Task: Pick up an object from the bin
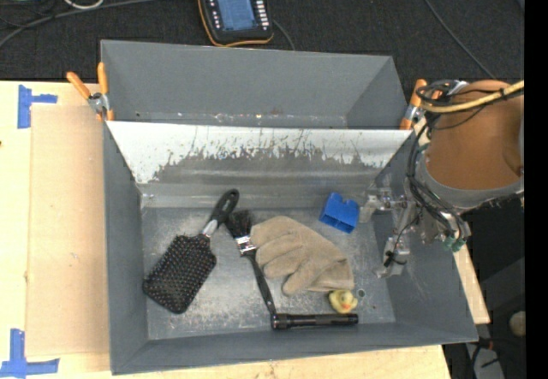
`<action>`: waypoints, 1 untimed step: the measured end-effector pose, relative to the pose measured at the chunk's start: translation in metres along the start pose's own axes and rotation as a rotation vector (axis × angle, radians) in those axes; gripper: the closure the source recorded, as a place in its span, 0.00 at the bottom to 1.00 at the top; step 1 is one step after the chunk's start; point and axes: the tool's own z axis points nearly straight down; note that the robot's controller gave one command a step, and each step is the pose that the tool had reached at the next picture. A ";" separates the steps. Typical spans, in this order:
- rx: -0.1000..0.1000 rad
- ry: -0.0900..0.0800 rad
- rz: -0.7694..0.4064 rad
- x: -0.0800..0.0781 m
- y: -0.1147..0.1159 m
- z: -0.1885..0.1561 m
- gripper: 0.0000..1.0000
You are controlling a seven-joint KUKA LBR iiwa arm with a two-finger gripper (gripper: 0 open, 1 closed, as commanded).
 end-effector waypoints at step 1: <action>0.000 0.000 0.000 0.000 0.000 0.000 0.00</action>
Offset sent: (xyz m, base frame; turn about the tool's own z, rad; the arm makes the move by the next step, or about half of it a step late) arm 0.0012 0.0510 -0.0696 -0.1705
